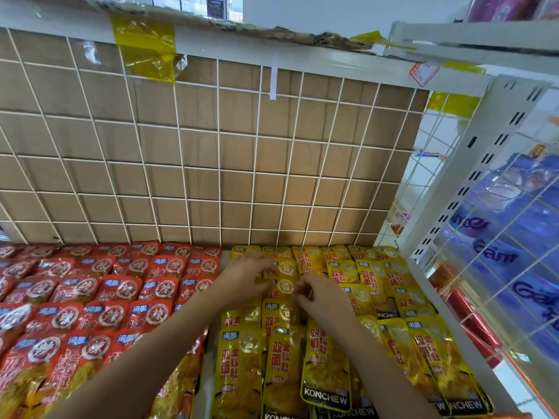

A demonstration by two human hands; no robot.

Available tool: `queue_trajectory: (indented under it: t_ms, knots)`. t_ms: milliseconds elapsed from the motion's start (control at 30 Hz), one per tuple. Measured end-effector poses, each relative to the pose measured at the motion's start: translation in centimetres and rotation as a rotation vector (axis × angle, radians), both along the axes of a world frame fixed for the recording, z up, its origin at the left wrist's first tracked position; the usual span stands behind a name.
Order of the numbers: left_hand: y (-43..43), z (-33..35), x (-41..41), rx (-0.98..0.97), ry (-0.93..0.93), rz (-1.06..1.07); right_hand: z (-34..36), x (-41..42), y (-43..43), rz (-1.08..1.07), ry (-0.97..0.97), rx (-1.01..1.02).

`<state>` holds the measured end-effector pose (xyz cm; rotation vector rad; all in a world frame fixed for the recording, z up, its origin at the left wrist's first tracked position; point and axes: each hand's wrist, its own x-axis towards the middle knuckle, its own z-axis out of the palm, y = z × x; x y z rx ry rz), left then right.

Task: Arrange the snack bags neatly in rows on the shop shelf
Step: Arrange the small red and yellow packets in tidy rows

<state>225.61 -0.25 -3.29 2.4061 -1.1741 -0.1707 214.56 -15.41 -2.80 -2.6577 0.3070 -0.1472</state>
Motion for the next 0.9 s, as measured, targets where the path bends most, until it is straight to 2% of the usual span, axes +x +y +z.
queue_trajectory:
  t_ms: [67, 167, 333, 533, 700, 900]
  knots:
    - [0.4, 0.7, -1.0, -0.003, 0.011, -0.007, 0.8, -0.8, -0.1, 0.009, 0.013, -0.073]
    - [1.2, 1.1, -2.6, 0.063, -0.036, -0.042, 1.5, -1.9, -0.1, 0.105, 0.144, -0.160]
    - [2.3, 0.3, -4.5, 0.121, -0.141, -0.003, 1.2, -2.7, 0.2, 0.160, 0.258, -0.212]
    - [3.8, -2.4, -6.0, 0.201, -0.214, 0.036, 0.7, -2.9, 0.1, 0.156, 0.250, -0.136]
    - [4.0, -3.0, -6.6, 0.178, -0.246, 0.034, 0.5, -2.9, 0.2, 0.159, 0.219, -0.051]
    - [3.8, -2.9, -6.6, 0.237, -0.261, 0.019, 0.5, -2.6, 0.5, 0.228, 0.202, -0.093]
